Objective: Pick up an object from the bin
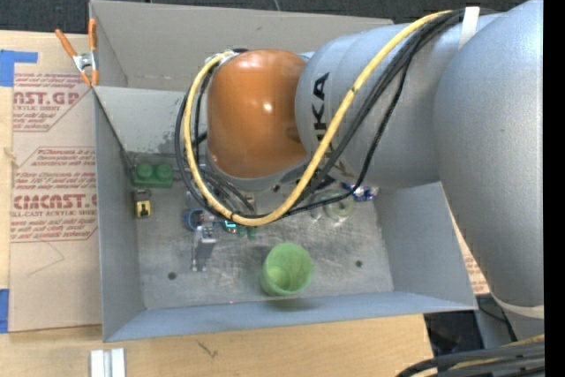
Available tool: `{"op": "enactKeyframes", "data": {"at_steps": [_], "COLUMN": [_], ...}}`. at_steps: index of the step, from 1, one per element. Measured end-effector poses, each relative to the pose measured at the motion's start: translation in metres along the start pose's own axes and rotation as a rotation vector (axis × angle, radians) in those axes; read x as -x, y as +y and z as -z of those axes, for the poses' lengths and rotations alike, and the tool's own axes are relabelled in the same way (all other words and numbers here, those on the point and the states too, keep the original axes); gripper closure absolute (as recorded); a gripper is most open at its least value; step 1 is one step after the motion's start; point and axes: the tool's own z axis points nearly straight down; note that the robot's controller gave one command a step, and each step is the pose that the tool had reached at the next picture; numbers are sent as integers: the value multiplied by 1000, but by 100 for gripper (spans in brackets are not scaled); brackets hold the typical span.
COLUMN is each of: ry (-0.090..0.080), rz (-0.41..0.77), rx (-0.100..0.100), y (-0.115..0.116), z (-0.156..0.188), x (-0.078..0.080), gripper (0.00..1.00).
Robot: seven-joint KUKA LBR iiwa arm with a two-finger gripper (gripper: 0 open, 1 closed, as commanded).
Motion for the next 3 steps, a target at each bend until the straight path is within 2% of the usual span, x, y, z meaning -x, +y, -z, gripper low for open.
{"op": "enactKeyframes", "data": {"at_steps": [1,2,3], "ry": [-14,-16,-16], "rz": [185,187,327], "rx": [3,4,1], "y": [-48,-46,-38], "z": [-110,-106,20], "x": [63,63,34], "gripper": [0,100,100]}}
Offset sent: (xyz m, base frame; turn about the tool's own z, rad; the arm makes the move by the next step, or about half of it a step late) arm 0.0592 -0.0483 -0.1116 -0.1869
